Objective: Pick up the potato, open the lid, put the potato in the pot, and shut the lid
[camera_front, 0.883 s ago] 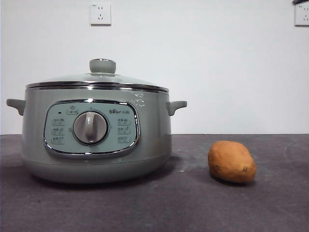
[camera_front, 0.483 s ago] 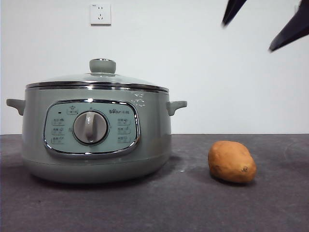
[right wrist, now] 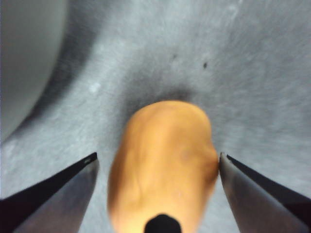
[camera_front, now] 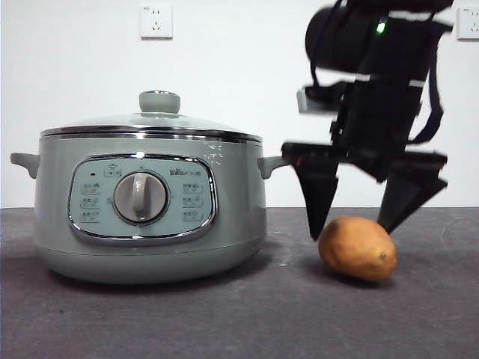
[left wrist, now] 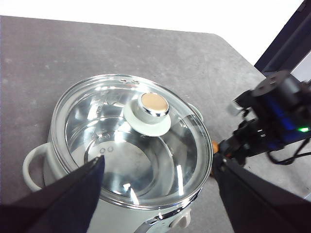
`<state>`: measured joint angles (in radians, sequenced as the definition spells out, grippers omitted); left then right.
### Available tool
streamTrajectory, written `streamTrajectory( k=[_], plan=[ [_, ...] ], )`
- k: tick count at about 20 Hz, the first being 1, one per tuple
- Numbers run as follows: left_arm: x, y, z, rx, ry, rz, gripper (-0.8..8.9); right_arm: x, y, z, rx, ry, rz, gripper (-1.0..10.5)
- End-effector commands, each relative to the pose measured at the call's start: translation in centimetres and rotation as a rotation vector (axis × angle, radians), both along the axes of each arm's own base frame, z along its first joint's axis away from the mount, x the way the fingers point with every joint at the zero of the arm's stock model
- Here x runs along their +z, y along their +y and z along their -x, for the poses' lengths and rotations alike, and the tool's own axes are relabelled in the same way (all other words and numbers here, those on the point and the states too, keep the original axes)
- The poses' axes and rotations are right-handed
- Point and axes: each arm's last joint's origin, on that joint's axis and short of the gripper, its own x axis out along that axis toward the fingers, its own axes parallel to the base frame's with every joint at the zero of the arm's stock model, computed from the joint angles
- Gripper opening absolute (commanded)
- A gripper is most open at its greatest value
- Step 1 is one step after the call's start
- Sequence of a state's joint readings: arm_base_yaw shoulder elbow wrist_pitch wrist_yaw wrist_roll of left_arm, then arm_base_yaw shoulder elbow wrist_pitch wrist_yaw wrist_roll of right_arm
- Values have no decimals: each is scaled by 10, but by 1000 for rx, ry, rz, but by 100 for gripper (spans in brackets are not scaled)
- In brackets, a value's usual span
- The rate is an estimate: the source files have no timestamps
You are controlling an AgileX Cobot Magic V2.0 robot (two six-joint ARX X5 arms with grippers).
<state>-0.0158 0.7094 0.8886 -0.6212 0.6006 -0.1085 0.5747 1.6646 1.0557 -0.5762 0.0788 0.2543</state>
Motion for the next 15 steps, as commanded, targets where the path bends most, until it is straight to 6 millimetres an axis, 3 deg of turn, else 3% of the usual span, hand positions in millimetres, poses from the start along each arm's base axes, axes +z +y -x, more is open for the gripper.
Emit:
streamTrajectory(
  k=[1,3,6,8,10,15],
  plan=[
    [2,0,1,-1,-15,-3,373,-11,2,-4,-28,21,2,408],
    [2,0,1,-1,-16,-3,373,-13,3,-4,-35,28,4,372],
    [2,0,1,-1,-15,-3,373,-14,3,-4,-35,29,11,49],
    [2,0,1,-1,-12,-2,373,-10,1,-1,-29,37,18,-12],
    [2,0,0,-1,-11,-2,373,6,-3,6,-14,19,13,-12],
    [2,-9,-18,-53,-36,8,372,76,-25,39,-4,-147,-88,-12]
  ],
)
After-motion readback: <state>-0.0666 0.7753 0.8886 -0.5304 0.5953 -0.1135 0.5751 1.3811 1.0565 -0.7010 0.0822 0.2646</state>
